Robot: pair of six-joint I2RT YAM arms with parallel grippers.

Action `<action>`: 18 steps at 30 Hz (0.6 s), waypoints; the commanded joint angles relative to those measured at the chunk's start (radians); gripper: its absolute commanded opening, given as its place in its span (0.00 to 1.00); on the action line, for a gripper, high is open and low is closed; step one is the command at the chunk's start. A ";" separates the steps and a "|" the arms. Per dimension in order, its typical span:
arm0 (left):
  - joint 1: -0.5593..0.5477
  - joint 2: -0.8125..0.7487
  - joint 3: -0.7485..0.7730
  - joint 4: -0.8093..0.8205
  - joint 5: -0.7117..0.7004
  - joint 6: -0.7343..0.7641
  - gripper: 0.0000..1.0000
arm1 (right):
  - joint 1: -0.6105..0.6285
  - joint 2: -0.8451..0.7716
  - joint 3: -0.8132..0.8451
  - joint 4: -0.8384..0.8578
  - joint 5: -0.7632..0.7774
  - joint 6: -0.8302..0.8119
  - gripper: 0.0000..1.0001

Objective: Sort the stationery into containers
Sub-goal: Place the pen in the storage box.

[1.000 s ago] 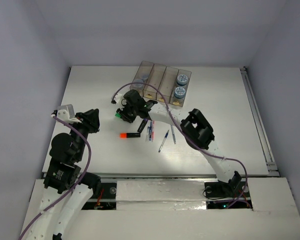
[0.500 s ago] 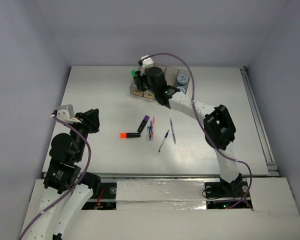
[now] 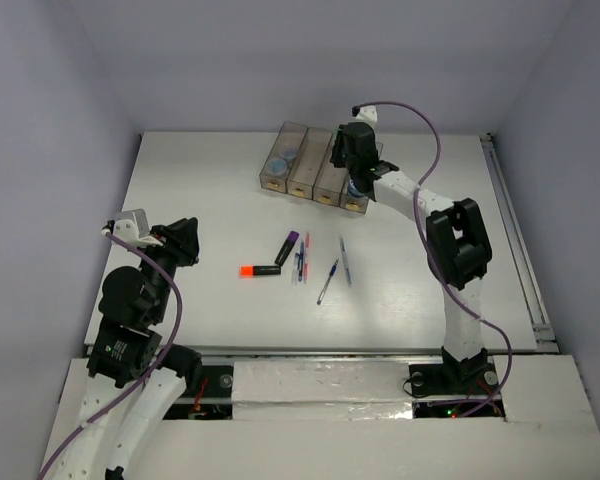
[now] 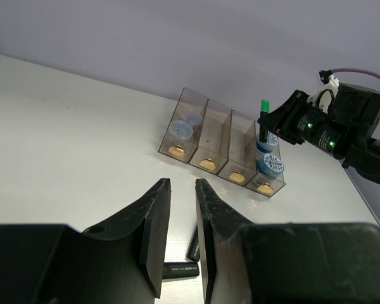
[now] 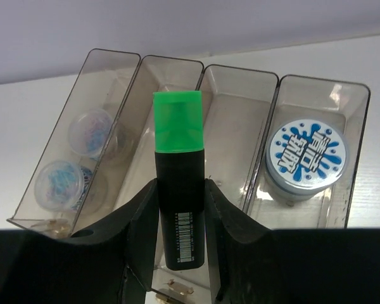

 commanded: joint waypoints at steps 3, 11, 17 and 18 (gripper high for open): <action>0.006 0.000 0.008 0.051 0.014 0.010 0.20 | 0.002 0.032 0.030 -0.007 0.012 0.099 0.17; 0.006 0.000 0.006 0.051 0.014 0.010 0.20 | -0.008 0.068 0.037 -0.038 -0.001 0.162 0.26; 0.006 -0.002 0.006 0.050 0.014 0.010 0.20 | -0.018 0.074 0.027 -0.037 -0.004 0.176 0.29; 0.006 -0.003 0.006 0.050 0.014 0.010 0.20 | -0.018 0.074 0.027 -0.037 -0.004 0.176 0.30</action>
